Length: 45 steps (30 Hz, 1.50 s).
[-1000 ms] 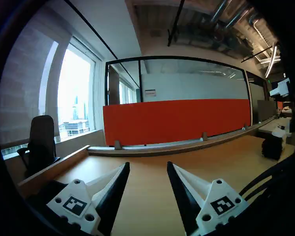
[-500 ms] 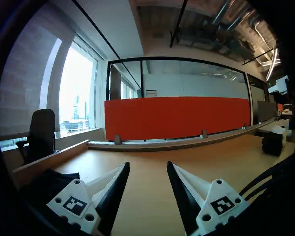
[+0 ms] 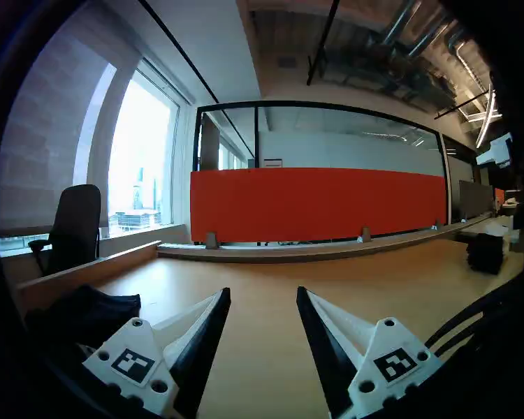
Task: Fold towel
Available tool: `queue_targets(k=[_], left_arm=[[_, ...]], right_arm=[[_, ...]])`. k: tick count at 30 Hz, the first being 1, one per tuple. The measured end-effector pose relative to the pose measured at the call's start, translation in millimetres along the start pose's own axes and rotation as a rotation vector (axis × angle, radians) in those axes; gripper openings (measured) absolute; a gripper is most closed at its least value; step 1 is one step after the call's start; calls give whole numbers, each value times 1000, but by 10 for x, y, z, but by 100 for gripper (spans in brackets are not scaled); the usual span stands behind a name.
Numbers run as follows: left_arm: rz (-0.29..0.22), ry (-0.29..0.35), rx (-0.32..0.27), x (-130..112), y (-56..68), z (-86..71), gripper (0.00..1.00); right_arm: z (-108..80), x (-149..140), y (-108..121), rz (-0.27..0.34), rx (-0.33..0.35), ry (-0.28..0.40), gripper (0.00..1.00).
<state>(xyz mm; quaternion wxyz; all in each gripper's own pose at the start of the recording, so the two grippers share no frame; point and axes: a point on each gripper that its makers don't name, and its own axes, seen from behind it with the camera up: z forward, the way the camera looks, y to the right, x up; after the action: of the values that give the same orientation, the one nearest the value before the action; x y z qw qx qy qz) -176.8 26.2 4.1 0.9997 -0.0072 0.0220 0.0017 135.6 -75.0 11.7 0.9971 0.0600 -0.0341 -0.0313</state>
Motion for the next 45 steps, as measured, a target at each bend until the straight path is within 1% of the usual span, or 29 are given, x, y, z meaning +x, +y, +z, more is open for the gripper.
queue_targets(k=[6,12,37,45], left_arm=[[-6,-8,-6,-64,19,8,69],[-11,-14,-3,-84,5,25,69],[-10,-16,0,-87,-20,29,69],[-10,-18,1,-95,-23,30,69]], right_arm=[[-17,-23,15,6,-1,1,91],[-33,3,46,13,-1,9,92],[-48,6,116,13,-7,10,92],[-48,28,145,7,-9,20,91]])
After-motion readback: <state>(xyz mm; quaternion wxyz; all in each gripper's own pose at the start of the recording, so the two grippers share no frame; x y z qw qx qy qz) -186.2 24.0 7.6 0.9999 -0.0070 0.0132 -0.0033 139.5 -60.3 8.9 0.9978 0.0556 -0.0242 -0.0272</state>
